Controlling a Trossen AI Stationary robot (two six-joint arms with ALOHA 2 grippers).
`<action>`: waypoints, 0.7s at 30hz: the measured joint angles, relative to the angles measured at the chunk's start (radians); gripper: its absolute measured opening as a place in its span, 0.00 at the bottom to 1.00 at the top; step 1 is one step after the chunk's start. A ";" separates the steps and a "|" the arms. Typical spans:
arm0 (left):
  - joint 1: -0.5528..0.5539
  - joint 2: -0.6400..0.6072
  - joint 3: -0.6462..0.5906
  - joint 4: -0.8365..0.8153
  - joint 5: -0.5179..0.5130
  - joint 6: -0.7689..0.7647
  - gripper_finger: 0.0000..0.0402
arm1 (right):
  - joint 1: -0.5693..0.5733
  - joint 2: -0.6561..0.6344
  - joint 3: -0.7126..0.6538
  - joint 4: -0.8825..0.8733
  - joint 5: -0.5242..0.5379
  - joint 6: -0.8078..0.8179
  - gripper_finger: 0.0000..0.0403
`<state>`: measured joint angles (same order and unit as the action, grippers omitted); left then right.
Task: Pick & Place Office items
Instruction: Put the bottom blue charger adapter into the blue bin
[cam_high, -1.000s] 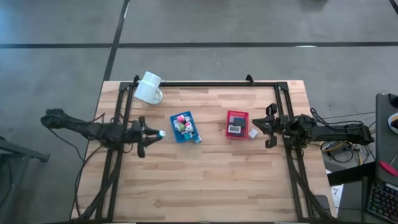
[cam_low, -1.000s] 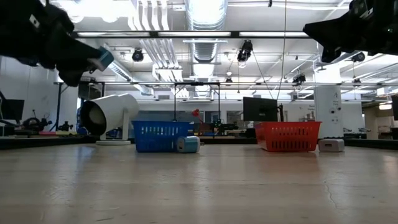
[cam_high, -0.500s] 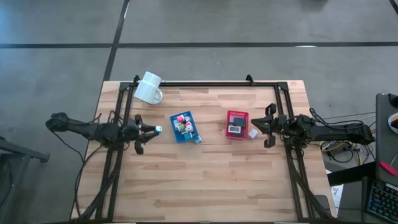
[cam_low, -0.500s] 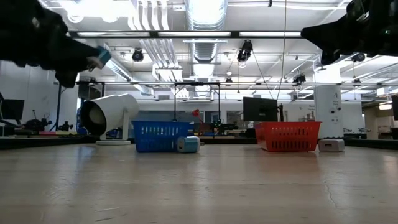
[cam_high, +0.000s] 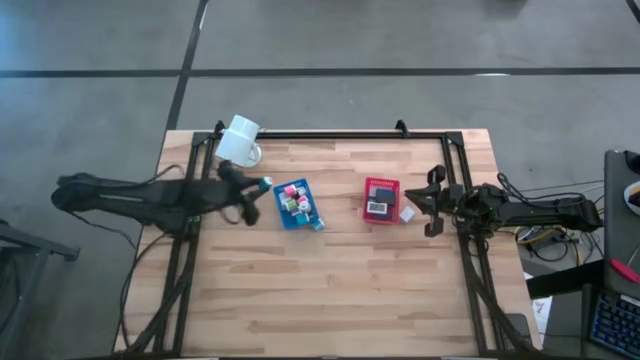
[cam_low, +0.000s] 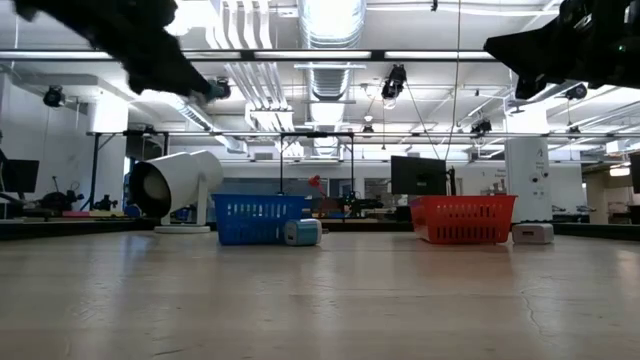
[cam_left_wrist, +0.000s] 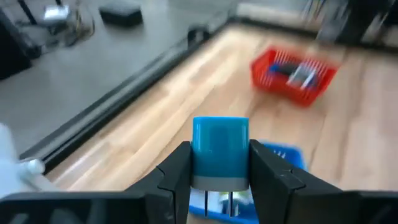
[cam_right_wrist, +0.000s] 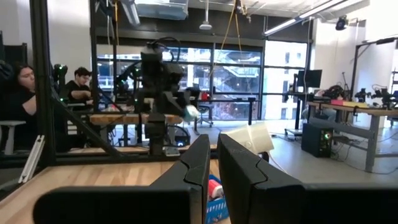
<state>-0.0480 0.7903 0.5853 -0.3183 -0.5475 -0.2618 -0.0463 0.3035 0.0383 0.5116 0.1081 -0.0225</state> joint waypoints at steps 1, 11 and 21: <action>0.022 0.066 0.024 -0.002 0.022 0.014 0.31 | 0.000 0.000 0.000 0.000 0.000 0.000 0.07; 0.132 0.602 0.134 0.164 0.393 0.155 0.31 | 0.000 0.014 0.000 -0.006 0.000 0.001 0.07; 0.133 0.793 0.227 0.097 0.448 0.179 0.31 | 0.000 0.020 0.000 -0.006 -0.001 -0.003 0.07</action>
<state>0.0849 1.5831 0.8120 -0.2209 -0.0995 -0.0833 -0.0461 0.3233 0.0387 0.5056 0.1075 -0.0254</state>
